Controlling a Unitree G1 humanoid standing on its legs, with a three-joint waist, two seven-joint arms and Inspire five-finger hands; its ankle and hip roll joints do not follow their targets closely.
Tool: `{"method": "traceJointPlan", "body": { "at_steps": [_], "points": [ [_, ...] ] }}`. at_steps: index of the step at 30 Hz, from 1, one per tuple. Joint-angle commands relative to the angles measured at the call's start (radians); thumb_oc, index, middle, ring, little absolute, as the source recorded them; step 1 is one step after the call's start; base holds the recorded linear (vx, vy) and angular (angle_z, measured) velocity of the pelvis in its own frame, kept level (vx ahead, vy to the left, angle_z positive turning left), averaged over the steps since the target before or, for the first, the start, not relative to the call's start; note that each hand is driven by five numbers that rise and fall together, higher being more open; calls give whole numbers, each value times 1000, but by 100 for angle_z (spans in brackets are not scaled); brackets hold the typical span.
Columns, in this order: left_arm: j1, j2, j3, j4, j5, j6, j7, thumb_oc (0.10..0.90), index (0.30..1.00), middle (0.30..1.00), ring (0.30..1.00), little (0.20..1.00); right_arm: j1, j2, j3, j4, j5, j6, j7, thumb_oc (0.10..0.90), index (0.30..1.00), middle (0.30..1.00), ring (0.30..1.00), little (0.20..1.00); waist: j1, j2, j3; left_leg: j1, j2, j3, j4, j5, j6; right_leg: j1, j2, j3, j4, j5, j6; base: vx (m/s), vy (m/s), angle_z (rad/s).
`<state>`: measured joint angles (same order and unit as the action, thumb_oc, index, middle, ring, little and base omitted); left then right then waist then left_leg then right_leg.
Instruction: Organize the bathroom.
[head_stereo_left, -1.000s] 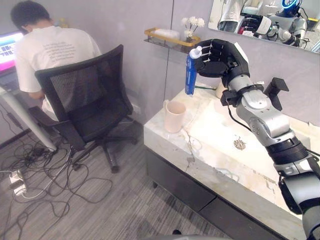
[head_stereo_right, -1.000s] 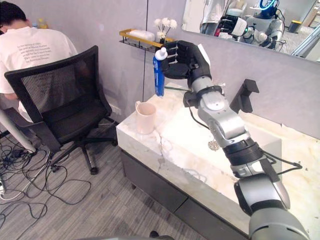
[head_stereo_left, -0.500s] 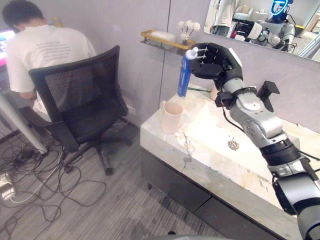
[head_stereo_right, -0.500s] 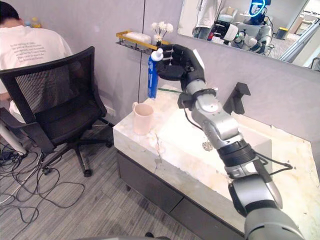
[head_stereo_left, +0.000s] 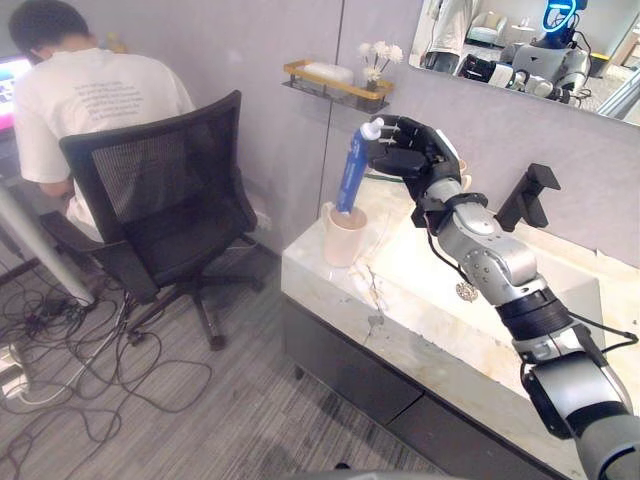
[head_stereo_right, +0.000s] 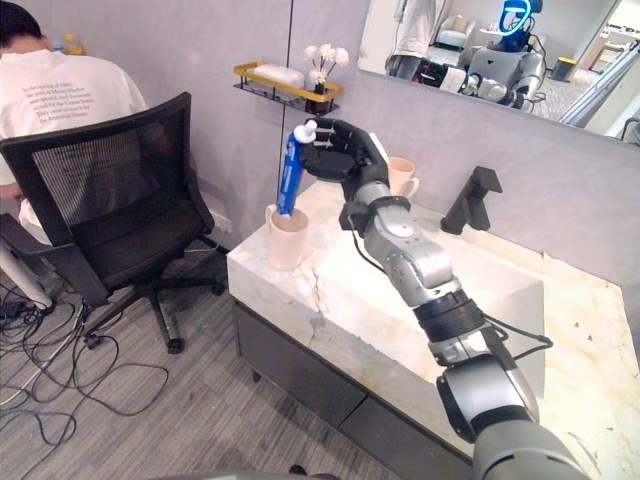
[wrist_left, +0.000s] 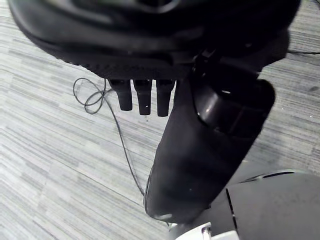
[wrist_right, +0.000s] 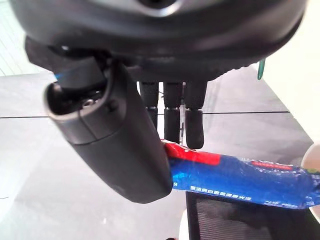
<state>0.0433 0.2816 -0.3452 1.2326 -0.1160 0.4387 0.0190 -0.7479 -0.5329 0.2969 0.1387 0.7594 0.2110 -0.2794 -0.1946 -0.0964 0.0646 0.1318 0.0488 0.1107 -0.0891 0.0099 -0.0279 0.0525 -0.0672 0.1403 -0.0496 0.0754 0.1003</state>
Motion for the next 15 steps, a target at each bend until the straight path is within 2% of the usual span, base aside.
{"method": "traceJointPlan", "body": {
  "at_steps": [1,15],
  "points": [
    [-43,-81,-34,37,-74,1,-22,800,900,900,900,900,-161,10,-129,30,4,-111,-28,400,300,300,300,300,39,12,-37,-6,13,108,167,-157,55,-154,-28,61,117,14,86,0,0,0],
    [-60,-93,-48,32,-81,-2,-24,800,900,900,900,900,-149,15,-134,39,8,-108,-4,400,300,300,300,300,27,11,-30,-17,8,110,188,-165,58,-157,-22,67,126,9,82,-14,20,0]
  ]
}}
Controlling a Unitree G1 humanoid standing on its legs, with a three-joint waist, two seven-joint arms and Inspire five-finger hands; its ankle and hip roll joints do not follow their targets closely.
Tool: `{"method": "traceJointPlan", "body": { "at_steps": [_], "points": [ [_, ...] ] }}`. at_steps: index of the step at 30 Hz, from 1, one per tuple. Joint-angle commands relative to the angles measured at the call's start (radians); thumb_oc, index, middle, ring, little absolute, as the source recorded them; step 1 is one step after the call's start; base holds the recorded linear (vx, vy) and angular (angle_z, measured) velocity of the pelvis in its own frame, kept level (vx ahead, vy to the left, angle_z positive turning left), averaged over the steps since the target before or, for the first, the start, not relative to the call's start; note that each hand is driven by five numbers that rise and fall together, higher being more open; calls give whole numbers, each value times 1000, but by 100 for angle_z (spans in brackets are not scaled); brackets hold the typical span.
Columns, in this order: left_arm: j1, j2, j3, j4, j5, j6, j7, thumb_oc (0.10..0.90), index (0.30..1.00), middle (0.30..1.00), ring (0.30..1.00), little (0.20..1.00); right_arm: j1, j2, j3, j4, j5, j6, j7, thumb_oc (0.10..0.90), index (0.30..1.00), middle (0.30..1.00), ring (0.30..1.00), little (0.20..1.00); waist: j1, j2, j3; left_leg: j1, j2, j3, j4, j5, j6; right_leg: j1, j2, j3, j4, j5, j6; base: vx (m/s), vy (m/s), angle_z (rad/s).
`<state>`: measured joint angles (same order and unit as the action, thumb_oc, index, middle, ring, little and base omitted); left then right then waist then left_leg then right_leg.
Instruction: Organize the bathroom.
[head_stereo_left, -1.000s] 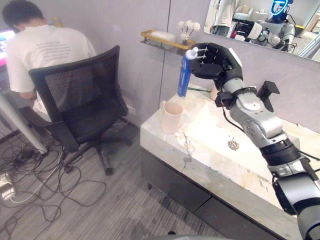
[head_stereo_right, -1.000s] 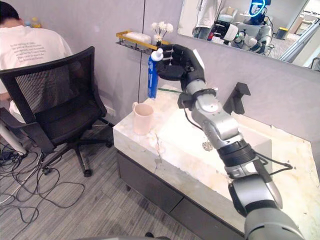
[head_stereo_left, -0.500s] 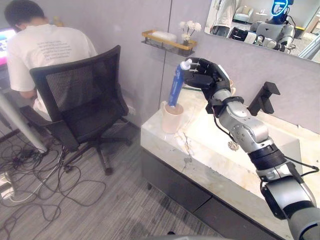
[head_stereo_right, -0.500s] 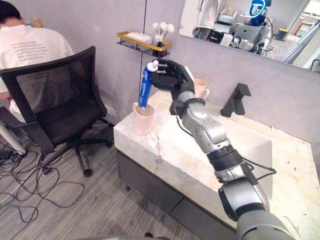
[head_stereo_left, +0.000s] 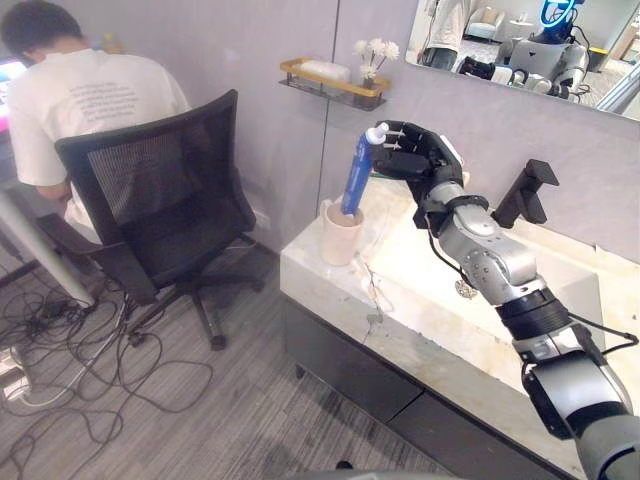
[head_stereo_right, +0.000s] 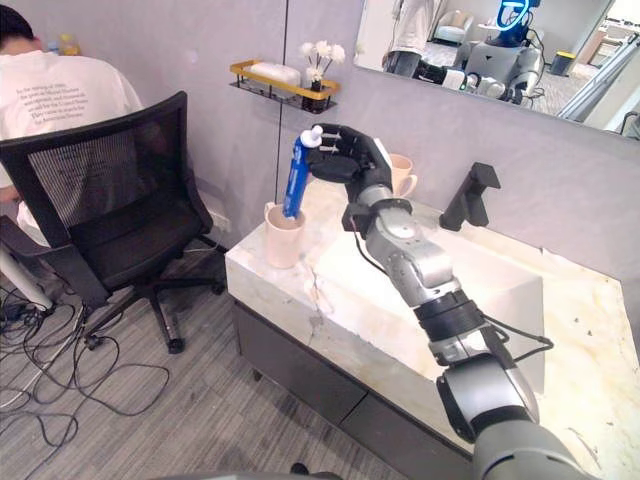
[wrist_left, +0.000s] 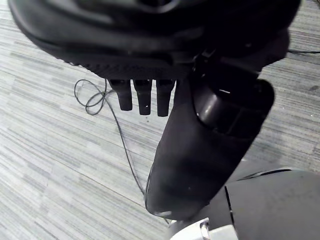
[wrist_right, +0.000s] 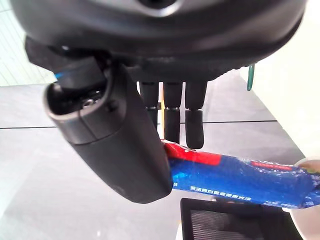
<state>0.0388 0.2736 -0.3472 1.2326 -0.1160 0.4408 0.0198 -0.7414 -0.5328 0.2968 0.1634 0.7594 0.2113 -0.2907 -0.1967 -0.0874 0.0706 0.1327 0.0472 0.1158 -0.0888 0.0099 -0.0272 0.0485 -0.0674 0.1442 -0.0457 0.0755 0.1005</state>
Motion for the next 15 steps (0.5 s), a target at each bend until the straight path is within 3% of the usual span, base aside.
{"method": "traceJointPlan", "body": {
  "at_steps": [1,15],
  "points": [
    [-59,-84,-47,30,-77,-1,-27,800,900,900,900,900,-153,20,-133,10,3,-106,2,400,300,300,300,300,29,1,-36,-18,9,106,191,-168,58,-154,-23,63,123,9,84,0,0,0],
    [-75,-83,-73,33,-47,10,-31,800,900,900,900,900,-122,83,-121,0,20,-119,2,400,300,300,300,300,33,-3,-7,-52,10,102,252,-186,68,-169,-23,54,156,0,81,-13,3,-2]
  ]
}}
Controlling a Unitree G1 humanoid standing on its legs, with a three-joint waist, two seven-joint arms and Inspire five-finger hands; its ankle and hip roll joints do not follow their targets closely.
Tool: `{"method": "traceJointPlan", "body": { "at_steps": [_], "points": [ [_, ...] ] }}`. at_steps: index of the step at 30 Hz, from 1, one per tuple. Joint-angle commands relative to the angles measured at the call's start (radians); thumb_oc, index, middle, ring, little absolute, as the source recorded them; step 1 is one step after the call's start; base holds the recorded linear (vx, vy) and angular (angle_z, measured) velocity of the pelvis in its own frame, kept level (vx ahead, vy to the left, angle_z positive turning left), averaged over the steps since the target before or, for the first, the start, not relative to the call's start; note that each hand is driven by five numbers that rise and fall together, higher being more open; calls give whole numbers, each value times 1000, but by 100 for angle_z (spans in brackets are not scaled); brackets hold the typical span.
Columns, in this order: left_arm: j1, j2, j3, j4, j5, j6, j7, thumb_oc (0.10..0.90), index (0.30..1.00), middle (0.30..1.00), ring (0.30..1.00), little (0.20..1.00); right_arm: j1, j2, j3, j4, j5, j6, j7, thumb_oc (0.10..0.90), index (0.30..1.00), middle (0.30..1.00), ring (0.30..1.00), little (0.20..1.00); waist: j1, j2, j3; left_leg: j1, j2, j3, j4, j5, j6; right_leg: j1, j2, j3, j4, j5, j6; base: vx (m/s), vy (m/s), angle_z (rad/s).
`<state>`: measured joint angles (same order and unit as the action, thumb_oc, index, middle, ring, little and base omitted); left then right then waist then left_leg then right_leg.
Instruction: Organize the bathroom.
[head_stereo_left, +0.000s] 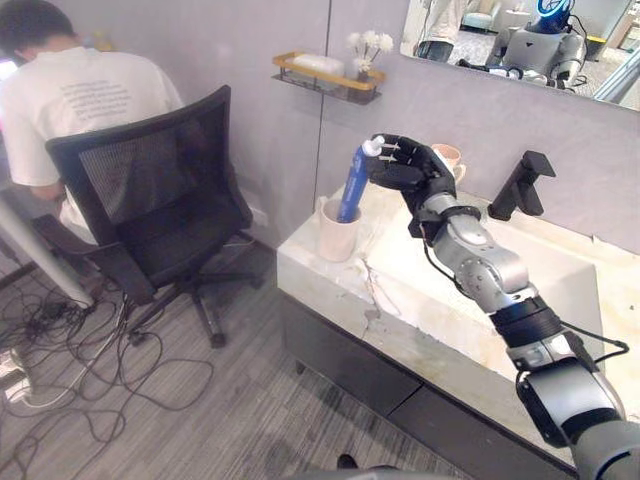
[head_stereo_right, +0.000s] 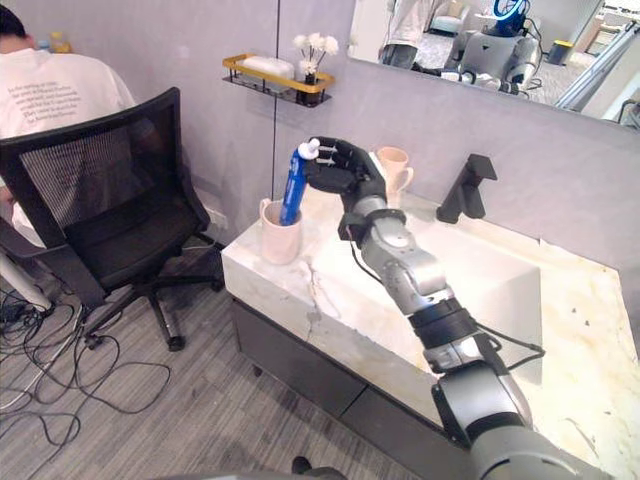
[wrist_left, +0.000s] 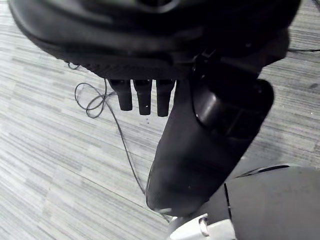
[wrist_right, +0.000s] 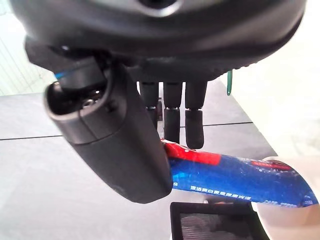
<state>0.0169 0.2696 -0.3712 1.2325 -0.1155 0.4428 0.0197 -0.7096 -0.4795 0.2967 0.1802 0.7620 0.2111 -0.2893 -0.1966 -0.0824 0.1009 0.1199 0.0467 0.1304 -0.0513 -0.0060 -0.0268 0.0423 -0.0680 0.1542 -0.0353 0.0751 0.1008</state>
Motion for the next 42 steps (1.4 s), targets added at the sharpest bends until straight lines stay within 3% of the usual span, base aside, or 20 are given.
{"method": "traceJointPlan", "body": {
  "at_steps": [1,7,10,11,13,14,15,16,42],
  "points": [
    [-56,-78,-50,32,-48,9,-31,800,900,900,900,900,-154,36,-119,-19,11,-121,3,400,300,300,300,300,34,-6,-33,-41,10,86,215,-169,67,-163,-22,43,145,1,81,0,0,0],
    [-58,-77,-43,36,-42,3,-32,800,900,900,900,900,-147,45,-113,-30,29,-104,19,417,326,326,326,326,34,-8,-29,-43,7,85,216,-169,66,-163,-23,47,141,3,84,0,0,0],
    [-65,-78,-44,38,-35,9,-38,800,900,900,900,900,-148,51,-108,-35,24,-97,17,475,413,413,413,413,38,-9,-27,-48,9,82,217,-166,65,-161,-22,44,139,2,82,0,0,0],
    [-66,-80,-49,39,-36,9,-38,800,900,900,900,900,-148,56,-106,-33,25,-101,19,530,495,495,495,495,39,-8,-24,-49,10,80,216,-163,64,-161,-21,41,140,2,81,0,0,0],
    [-68,-81,-52,40,-38,9,-36,800,900,900,900,900,-148,58,-105,-31,19,-105,20,577,566,566,566,566,40,-9,-22,-50,10,78,215,-162,64,-161,-21,40,140,1,81,0,0,0],
    [-68,-82,-52,42,-36,9,-36,800,900,900,900,900,-147,59,-106,-32,19,-106,25,662,693,693,693,693,40,-10,-21,-52,10,78,214,-160,63,-161,-20,41,139,1,82,0,0,0],
    [-68,-83,-53,42,-35,10,-35,800,900,900,900,900,-146,59,-106,-36,9,-104,25,662,693,693,693,693,40,-10,-20,-52,11,78,213,-159,63,-161,-19,40,139,2,82,-14,-25,3],
    [-69,-84,-54,42,-37,11,-32,800,900,900,900,900,-145,61,-104,-34,5,-108,27,800,900,900,900,900,40,-10,-18,-51,11,79,213,-158,62,-161,-19,40,140,3,82,-7,-19,5],
    [-78,-90,-60,37,-4,6,-29,800,900,900,900,900,-135,60,-92,-44,-99,-108,45,800,900,900,900,900,27,-11,-18,-43,11,93,214,-167,62,-159,-20,41,134,4,83,-1,-2,0]
  ]
}}
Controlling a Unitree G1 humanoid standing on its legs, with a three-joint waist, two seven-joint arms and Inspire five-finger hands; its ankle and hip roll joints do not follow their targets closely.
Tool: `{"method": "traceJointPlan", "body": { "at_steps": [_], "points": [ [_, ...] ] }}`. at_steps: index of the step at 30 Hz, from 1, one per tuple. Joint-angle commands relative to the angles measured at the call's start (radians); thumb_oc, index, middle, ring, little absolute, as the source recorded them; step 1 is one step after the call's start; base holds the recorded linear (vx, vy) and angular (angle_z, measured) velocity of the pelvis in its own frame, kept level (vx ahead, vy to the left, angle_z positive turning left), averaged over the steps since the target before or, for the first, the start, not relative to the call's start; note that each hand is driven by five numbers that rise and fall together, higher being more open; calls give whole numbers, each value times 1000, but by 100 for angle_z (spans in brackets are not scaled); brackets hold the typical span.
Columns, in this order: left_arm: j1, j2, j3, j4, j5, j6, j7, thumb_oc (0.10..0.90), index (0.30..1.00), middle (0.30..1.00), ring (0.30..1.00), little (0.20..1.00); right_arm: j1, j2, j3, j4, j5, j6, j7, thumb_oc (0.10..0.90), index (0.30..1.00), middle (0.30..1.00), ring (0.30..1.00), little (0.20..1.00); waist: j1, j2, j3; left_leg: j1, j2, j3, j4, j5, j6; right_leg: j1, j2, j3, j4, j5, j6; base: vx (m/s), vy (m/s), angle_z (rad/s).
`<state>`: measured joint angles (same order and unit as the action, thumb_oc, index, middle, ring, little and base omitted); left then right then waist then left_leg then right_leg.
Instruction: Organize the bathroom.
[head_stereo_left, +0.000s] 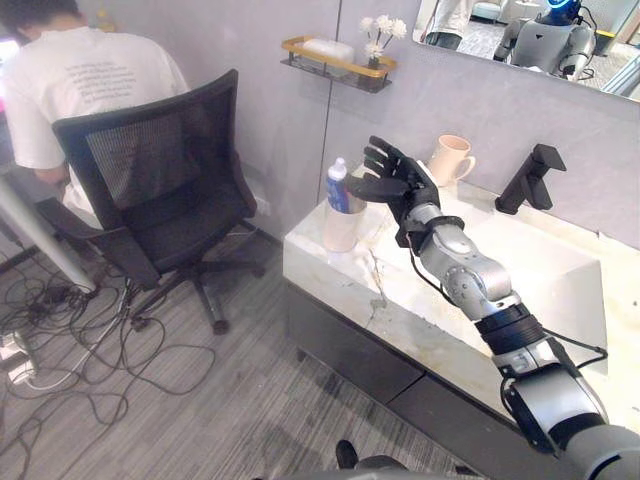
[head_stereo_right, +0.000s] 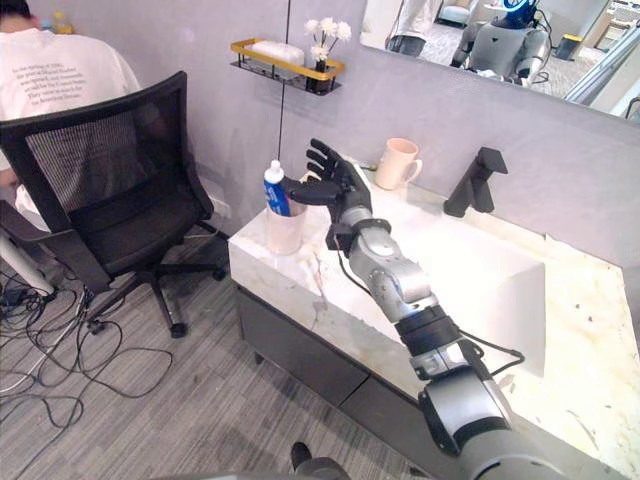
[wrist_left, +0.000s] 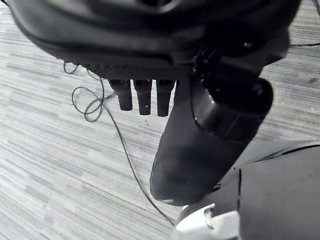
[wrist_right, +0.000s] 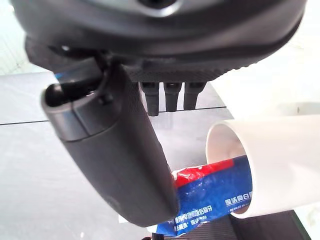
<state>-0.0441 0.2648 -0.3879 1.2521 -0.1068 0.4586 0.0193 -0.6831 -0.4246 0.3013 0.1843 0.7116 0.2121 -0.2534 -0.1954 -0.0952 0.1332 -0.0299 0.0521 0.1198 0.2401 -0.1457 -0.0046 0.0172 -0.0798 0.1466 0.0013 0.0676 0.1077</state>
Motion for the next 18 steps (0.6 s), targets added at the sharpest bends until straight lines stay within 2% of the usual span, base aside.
{"method": "traceJointPlan", "body": {
  "at_steps": [1,9,12,14,15,18],
  "points": [
    [-17,-85,-42,18,-15,-7,-27,800,900,900,900,900,-163,-4,-97,-42,-56,-105,13,800,900,900,900,900,23,1,-52,108,6,106,-76,-29,39,-134,-8,50,96,13,76,-2,3,-7],
    [-13,-87,-29,17,3,5,-31,800,900,900,900,900,-165,-43,-89,-17,-152,-82,32,800,900,900,900,900,9,1,-55,124,5,116,-74,-41,42,-134,-6,57,99,14,80,25,10,-8],
    [-17,-90,-21,21,7,6,-36,800,900,900,900,900,-162,-91,-101,-4,-197,-79,38,800,900,900,900,900,0,-2,-57,127,7,125,-77,-45,43,-135,-7,58,95,17,81,24,2,-2],
    [-14,-94,-6,29,1,-6,-29,800,900,900,900,900,-116,-95,-108,-20,-219,-113,58,800,900,900,900,900,-12,-3,-56,125,10,135,-71,-47,43,-140,-8,60,96,19,82,-22,18,-3],
    [-21,-102,8,34,-20,-14,-22,800,900,900,900,900,-37,-91,-117,-49,-279,-177,84,800,900,900,900,900,-34,-3,-49,121,10,148,-69,-47,44,-149,-9,67,98,20,80,-51,57,-10],
    [-40,-106,-3,22,-55,-2,-13,800,900,900,900,900,-17,-86,-118,-43,-353,-199,59,800,900,900,900,900,-47,-5,-32,126,6,150,-70,-49,47,-146,-8,72,98,16,77,-16,49,-27]
  ]
}}
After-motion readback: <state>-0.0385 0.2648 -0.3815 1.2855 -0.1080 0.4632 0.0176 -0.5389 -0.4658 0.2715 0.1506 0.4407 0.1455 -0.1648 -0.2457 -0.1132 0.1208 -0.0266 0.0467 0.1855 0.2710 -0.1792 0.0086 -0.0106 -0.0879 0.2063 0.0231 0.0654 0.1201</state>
